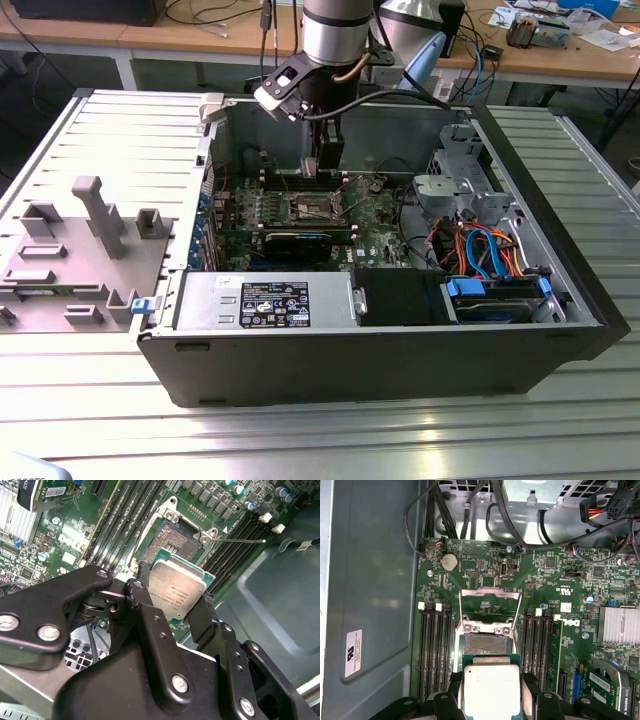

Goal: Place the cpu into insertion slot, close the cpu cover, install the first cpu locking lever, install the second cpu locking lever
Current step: 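Place the cpu into insertion slot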

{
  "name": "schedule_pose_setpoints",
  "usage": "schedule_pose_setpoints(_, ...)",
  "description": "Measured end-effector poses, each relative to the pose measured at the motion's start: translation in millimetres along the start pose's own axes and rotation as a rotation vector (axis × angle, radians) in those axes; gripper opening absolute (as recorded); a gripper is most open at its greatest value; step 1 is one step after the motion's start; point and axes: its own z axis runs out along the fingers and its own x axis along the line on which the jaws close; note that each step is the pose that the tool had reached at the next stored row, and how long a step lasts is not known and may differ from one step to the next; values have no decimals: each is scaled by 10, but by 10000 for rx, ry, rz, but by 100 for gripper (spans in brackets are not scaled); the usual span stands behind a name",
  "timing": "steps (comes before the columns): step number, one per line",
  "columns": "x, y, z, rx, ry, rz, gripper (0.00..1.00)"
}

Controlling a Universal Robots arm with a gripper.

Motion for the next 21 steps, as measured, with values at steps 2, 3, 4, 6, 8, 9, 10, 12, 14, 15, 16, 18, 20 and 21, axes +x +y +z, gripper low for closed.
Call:
schedule_pose_setpoints(2, -1, 1, 70, 0, -1, 0, 55)
schedule_pose_setpoints(3, -1, 1, 71, 0, 0, 0, 55)
schedule_pose_setpoints(4, -1, 1, 74, 0, 0, 0, 55)
schedule_pose_setpoints(6, -2, 1, 112, 0, 0, 0, 55)
schedule_pose_setpoints(8, -2, 1, 153, 0, 0, 0, 55)
schedule_pose_setpoints(9, -2, 1, 154, 1, 0, 0, 55)
schedule_pose_setpoints(10, -2, 1, 156, 0, 0, 0, 55)
schedule_pose_setpoints(12, -2, 1, 159, 0, -1, 0, 55)
schedule_pose_setpoints(14, -2, 1, 160, 0, 0, 0, 55)
schedule_pose_setpoints(15, -2, 1, 162, 0, 0, 0, 55)
schedule_pose_setpoints(16, -2, 1, 163, 0, 0, 0, 55)
schedule_pose_setpoints(18, -2, 1, 166, 0, 0, 0, 55)
schedule_pose_setpoints(20, -2, 1, 170, 0, 0, 0, 55)
schedule_pose_setpoints(21, -3, 1, 183, 0, 0, 0, 55)
